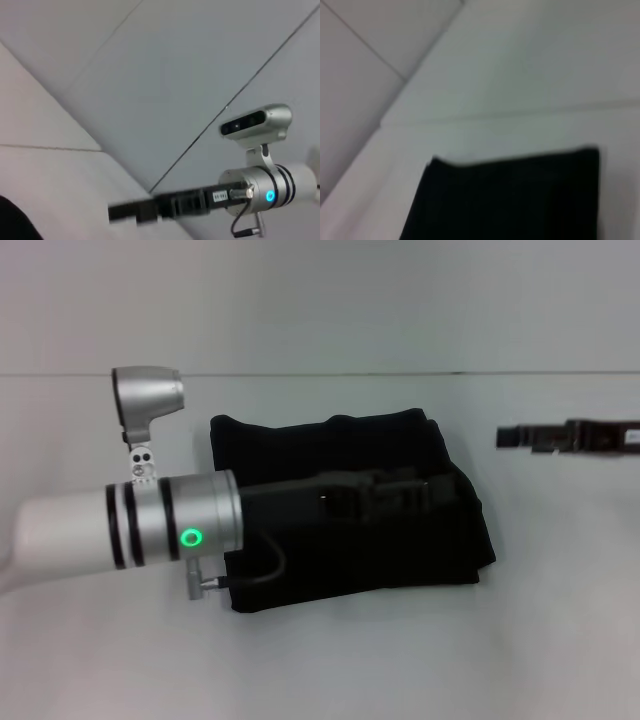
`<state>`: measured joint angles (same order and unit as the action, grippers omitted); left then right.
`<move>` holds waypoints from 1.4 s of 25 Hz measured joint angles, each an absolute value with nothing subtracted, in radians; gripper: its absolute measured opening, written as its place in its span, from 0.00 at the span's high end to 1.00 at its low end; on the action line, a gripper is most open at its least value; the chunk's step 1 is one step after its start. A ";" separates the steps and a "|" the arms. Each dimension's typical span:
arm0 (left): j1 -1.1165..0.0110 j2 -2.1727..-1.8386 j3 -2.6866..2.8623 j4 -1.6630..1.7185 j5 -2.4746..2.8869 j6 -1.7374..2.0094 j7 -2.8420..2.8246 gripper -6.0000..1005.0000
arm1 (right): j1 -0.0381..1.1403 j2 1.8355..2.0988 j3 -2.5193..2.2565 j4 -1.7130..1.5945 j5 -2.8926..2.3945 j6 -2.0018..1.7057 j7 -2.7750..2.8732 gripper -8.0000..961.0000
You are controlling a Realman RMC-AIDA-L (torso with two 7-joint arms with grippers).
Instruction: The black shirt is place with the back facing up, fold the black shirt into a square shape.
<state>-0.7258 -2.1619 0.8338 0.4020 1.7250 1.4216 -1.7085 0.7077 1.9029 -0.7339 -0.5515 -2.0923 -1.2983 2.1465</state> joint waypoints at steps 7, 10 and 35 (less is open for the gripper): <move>-0.696 -2.144 0.833 0.480 1.862 1.416 -1.589 0.15 | 0.774 1.929 -0.739 -0.439 -2.159 -1.250 2.164 0.05; -0.684 -2.134 0.829 0.503 1.909 1.413 -1.560 0.11 | 0.787 1.950 -0.742 -0.428 -2.166 -1.203 2.163 0.05; -0.670 -2.131 0.822 0.525 1.928 1.361 -1.528 0.07 | 0.856 2.038 -0.761 -0.350 -2.164 -1.000 2.140 0.07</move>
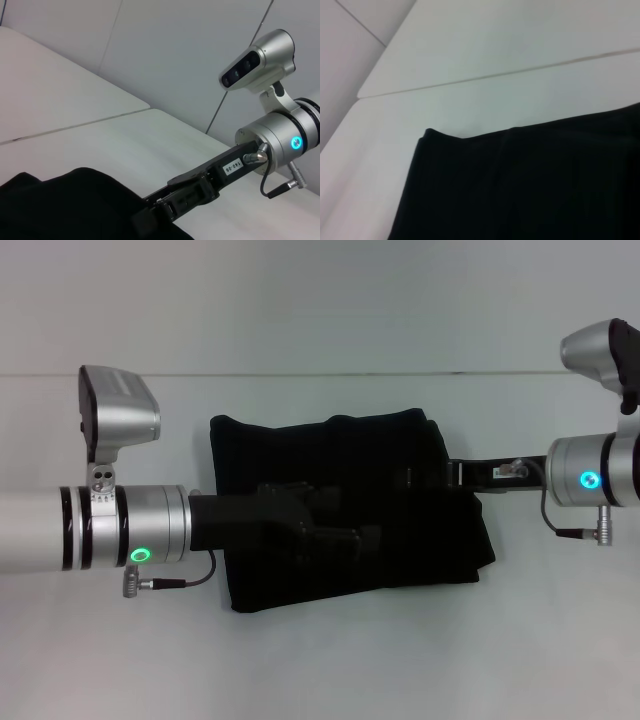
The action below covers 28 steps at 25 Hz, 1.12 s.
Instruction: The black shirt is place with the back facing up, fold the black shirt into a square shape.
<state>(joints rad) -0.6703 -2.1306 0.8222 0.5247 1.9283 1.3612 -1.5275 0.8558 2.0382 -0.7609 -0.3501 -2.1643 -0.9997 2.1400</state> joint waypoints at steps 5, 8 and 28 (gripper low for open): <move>-0.671 -2.131 0.822 0.525 1.928 1.356 -1.532 0.07 | 0.866 2.047 -0.761 -0.355 -2.163 -0.987 2.137 0.18; -0.670 -2.131 0.822 0.524 1.928 1.354 -1.534 0.07 | 0.867 2.048 -0.759 -0.355 -2.160 -0.960 2.137 0.31; -0.658 -2.138 0.822 0.515 1.927 1.353 -1.538 0.07 | 0.865 2.072 -0.750 -0.354 -2.105 -0.931 2.032 0.94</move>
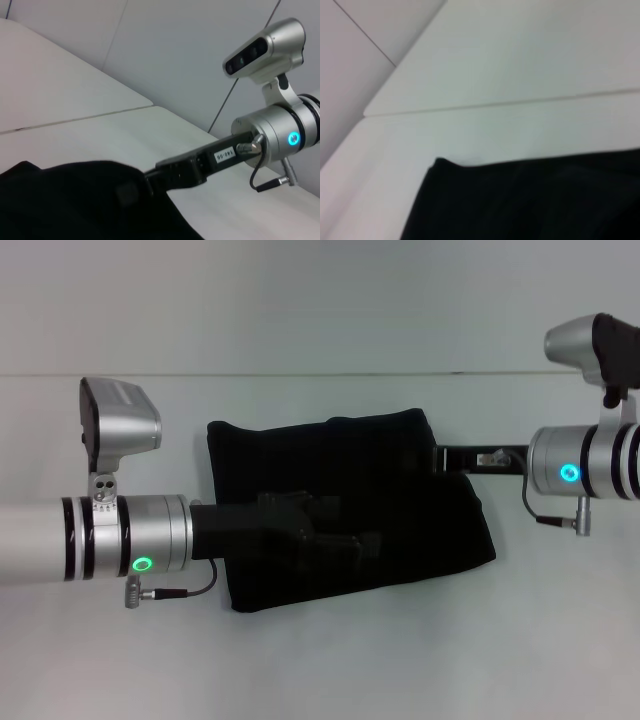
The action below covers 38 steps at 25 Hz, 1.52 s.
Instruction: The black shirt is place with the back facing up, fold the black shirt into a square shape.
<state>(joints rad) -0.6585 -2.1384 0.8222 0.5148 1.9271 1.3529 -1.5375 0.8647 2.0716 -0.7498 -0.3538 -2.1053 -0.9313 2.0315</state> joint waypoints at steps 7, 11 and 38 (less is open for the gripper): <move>-0.654 -2.138 0.817 0.516 1.922 1.362 -1.547 0.07 | 0.857 2.053 -0.749 -0.389 -2.042 -0.983 1.991 0.94; -0.648 -2.138 0.815 0.520 1.920 1.364 -1.553 0.07 | 0.853 2.048 -0.749 -0.420 -2.040 -1.011 1.992 0.92; -0.664 -2.136 0.789 0.525 1.914 1.362 -1.592 0.07 | 0.788 2.020 -0.758 -0.397 -2.049 -0.980 2.027 0.85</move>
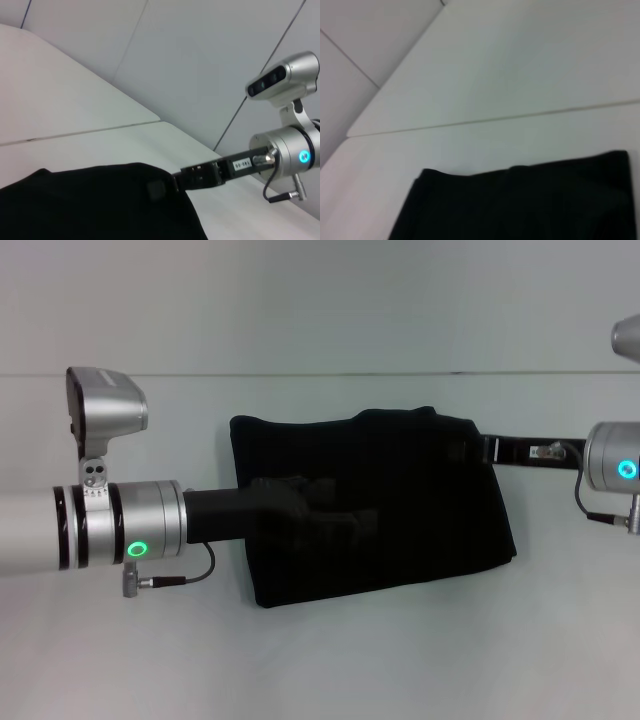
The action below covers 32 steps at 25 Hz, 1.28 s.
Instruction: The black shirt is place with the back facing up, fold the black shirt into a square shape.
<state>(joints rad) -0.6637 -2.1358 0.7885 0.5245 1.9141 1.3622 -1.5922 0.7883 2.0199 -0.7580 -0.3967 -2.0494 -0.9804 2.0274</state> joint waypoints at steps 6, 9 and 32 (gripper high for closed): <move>-0.676 -2.132 0.788 0.524 1.896 1.290 -1.617 0.07 | 0.768 2.022 -0.758 -0.383 -2.050 -0.940 2.019 0.83; -0.684 -2.130 0.788 0.523 1.878 1.234 -1.636 0.07 | 0.759 2.020 -0.753 -0.390 -2.049 -0.940 2.020 0.83; -0.828 -2.101 0.804 0.383 1.969 0.674 -2.095 0.07 | 0.759 1.928 -0.759 -0.467 -2.077 -1.068 2.161 0.20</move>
<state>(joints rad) -0.8279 -2.1011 0.8036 0.3835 1.9688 0.6739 -2.0955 0.7588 1.9278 -0.7593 -0.4671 -2.0774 -1.0679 2.1610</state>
